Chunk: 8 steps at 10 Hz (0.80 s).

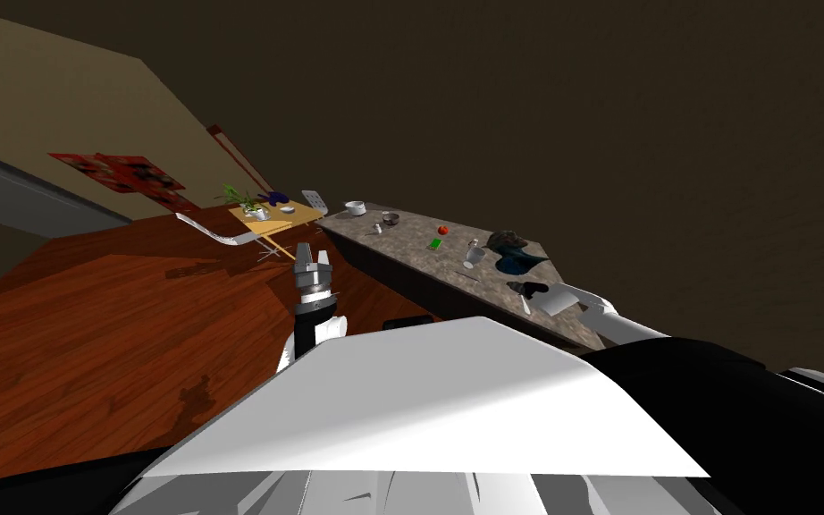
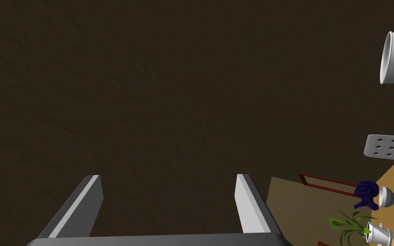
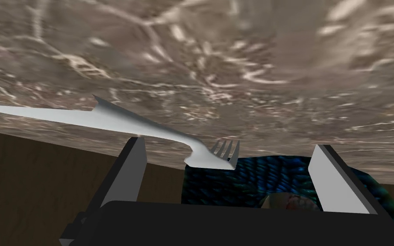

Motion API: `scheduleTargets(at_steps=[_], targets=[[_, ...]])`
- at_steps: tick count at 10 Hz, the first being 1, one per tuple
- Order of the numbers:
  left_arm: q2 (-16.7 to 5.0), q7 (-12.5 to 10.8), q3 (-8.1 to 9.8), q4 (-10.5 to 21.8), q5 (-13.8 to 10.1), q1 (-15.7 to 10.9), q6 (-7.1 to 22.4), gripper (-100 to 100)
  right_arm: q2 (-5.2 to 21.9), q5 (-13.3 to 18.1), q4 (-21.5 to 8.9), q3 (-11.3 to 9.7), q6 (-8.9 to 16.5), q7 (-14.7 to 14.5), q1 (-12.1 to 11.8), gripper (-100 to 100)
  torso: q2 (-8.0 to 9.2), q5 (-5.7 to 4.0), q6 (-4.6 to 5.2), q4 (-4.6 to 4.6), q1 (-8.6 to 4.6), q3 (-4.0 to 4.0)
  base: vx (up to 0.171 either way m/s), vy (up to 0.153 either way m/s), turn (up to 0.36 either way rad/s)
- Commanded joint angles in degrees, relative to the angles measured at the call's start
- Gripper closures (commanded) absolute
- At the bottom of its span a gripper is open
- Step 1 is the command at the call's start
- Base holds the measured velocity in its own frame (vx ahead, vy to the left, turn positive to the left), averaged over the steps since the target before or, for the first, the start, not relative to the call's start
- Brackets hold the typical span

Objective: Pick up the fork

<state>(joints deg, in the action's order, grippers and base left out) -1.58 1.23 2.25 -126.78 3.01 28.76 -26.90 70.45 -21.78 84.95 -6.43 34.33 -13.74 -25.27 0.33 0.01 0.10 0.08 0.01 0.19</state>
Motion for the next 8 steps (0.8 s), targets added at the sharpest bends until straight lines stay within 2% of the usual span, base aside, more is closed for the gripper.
scheduleTargets(at_steps=[1, 2, 3, 7, 8], targets=[[0.0, 0.0, 0.0, 0.0, 0.0, 0.0, 0.0, 0, -0.45, -0.35, -2.47, 0.22, -1.13, 0.23, -0.19, -100, 0.0, 0.0, 0.0, 0.0, 0.0, 0.0, -0.058, 0.017, 0.241], [0.0, 0.0, 0.0, 0.0, 0.0, 0.0, 0.0, 0, -0.04, -0.62, -1.74, -0.02, -0.69, -0.03, 0.17, -100, -0.02, 0.0, -0.03, -0.01, 0.03, -0.01, -0.026, 0.007, 0.051], [0.0, 0.0, 0.01, 0.0, 0.0, 0.01, 0.0, 0, -0.04, -0.71, -1.95, -0.04, -0.86, -0.06, 0.22, 100, -0.1, 0.0, 0.03, -0.02, 0.0, -0.05, -0.004, 0.0, -0.015], [0.0, 0.0, 0.01, 0.0, 0.0, 0.01, 0.0, 0, 0.03, -0.64, -1.91, -0.06, -0.88, -0.17, 0.2, 100, -0.27, -0.06, 0.04, -0.05, -0.04, -0.15, -0.002, -0.001, 0.002], [0.0, 0.0, 0.01, 0.0, 0.0, 0.01, 0.0, 0, 0.04, -0.64, -1.91, -0.05, -0.88, -0.18, 0.2, 0, -0.28, -0.07, 0.04, -0.05, -0.04, -0.16, 0.0, 0.0, 0.0]])
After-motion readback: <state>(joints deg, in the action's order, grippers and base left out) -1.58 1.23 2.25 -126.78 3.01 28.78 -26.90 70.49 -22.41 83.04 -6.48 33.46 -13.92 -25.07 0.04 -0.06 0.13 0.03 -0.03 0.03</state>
